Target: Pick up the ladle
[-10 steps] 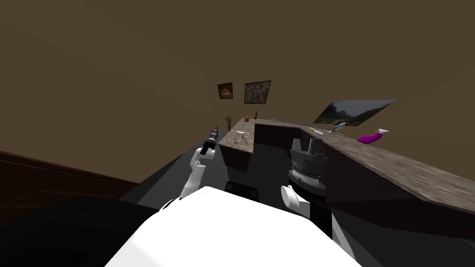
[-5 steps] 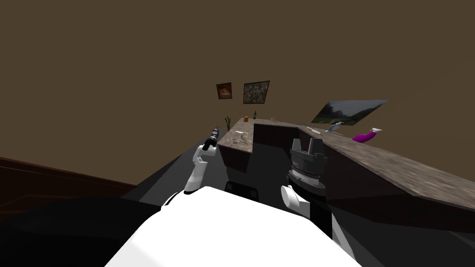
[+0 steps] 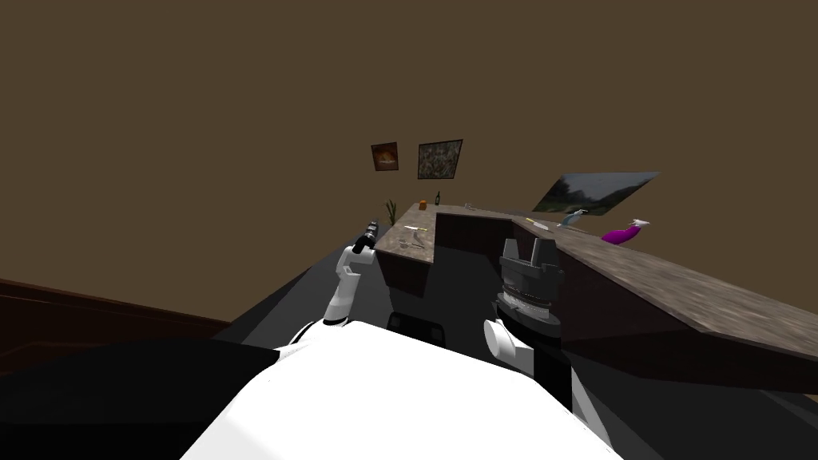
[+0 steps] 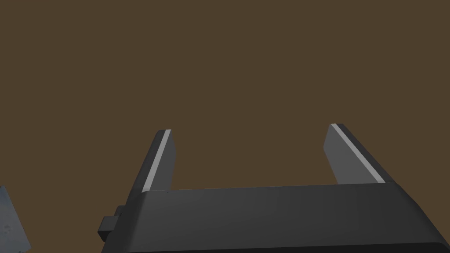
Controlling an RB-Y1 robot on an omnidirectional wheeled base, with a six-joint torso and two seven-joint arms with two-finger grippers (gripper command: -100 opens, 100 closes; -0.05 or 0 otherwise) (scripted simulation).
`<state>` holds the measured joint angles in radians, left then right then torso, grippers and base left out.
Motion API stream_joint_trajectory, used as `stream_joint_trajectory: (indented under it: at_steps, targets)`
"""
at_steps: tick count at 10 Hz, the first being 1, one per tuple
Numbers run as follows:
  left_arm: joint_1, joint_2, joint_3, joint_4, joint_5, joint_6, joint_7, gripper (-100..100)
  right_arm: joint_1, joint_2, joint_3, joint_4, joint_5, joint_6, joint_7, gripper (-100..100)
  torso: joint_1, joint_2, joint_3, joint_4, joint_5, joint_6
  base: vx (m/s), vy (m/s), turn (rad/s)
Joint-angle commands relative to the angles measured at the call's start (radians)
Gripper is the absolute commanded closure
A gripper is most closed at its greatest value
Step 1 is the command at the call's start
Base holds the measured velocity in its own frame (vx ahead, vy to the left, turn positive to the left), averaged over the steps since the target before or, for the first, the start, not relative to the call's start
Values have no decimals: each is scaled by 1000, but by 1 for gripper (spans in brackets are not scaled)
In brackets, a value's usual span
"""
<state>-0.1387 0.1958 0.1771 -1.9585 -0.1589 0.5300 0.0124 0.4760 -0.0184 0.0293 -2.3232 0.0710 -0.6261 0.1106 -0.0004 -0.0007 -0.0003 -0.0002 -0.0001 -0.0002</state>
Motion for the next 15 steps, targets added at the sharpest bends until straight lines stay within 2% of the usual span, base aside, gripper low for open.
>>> stream_joint_trajectory:
  at_steps: [1, 2, 3, 5, 6, 8, 9, 11, 12, 14, 15]
  targets:
    - [-21, 0, 2, 16, -1, 50, 6, -100, 0, 0, 0, 0, 0, 0, 0, 0, 0, 0, 0, 0, 0, 0, 7, -5, -28]
    - [-21, 0, 2, 16, -1, 67, 6, -100, 0, 0, 0, 0, 0, 0, 0, 0, 0, 0, 0, 0, 0, 0, 0, 0, 0]
    - [-63, 0, 3, 48, -1, 102, 15, -100, 0, 0, 0, 0, 0, 0, 0, 0, 0, 0, 0, 0, 0, 0, 10, -4, -53]
    - [-63, 0, 3, 48, -1, 144, 15, -100, 0, 0, 0, 0, 0, 0, 0, 0, 0, 0, 0, 0, 0, 0, 9, -3, -8]
    - [-104, -1, 4, 82, 0, 184, 24, -100, 0, 0, 0, 0, 0, 0, 0, 0, 0, 0, 0, 0, 0, -1, 14, -3, -40]
    - [-104, -1, 4, 82, 0, 220, 24, -100, 0, 0, 0, 0, 0, 0, 0, 0, 0, -1, 0, 0, 0, 0, 13, 0, -14]
    - [-144, -3, 3, 116, 2, 257, 33, -100, 0, 0, 0, 0, 0, 0, 0, 0, 1, 0, 0, 0, 0, 0, 16, 0, -43]
    - [-144, -3, 3, 116, 2, 294, 33, -100, 0, 0, 0, 0, 0, 0, 0, 0, 0, -1, 0, 0, 0, 0, 16, 0, -12]
    - [-182, -5, 2, 150, 6, 333, 41, -100, 0, 0, 0, 0, 0, 0, 0, 0, 0, 0, 0, 0, 0, -1, 20, 2, -42]
    - [-182, -5, 2, 150, 6, 367, 41, -100, 0, 0, 0, 0, 0, 0, 0, 0, 1, -1, -1, 0, 0, 0, 19, 3, -13]
    - [-218, -7, -1, 185, 11, 406, 48, -100, 0, 0, 0, 0, 0, 0, 0, 0, 1, 0, 0, 0, 0, -1, 25, 2, -40]
